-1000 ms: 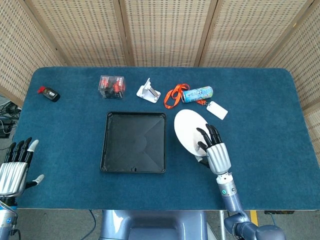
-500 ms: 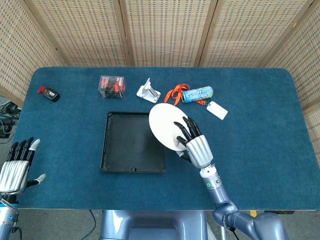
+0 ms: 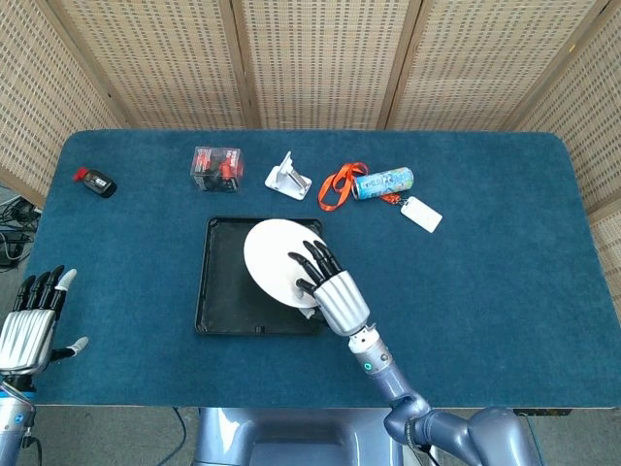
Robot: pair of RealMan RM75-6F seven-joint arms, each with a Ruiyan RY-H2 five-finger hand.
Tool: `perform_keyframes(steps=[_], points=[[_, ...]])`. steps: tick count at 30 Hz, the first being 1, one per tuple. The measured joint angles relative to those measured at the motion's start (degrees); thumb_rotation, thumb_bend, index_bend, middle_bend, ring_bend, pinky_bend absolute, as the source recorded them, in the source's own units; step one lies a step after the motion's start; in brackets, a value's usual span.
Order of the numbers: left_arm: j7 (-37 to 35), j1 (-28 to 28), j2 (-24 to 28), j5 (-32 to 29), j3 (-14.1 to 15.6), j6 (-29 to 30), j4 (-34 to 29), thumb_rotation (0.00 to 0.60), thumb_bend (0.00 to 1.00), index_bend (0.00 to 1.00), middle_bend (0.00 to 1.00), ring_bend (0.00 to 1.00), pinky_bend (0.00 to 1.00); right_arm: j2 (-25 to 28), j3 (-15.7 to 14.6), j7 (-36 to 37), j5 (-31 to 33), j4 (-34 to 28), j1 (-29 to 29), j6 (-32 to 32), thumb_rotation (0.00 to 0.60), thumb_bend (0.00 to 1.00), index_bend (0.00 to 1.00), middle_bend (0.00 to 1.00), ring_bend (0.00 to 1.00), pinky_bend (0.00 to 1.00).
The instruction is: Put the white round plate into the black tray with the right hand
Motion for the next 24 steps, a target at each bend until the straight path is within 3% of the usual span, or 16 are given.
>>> perform_keyframes(steps=[12,24], points=[[-1.9,0.0,0.3,-1.0,-0.1,-0.6,0.6,0.600,0.00,0.00,0.00,0.00,0.00,-5.6,2.6,1.2,1.6,5.6,5.4,-5.0,0.600,0.56,0.67,0.27,0.09,0.14],[-3.6,-0.2,0.4,-1.7,-0.1,-1.7,1.4,0.600,0.00,0.00,0.00,0.00,0.00,-5.8,3.1,0.0,5.4,4.2,9.9,-9.4,0.600,0.56,0.67,0.27,0.09,0.14]])
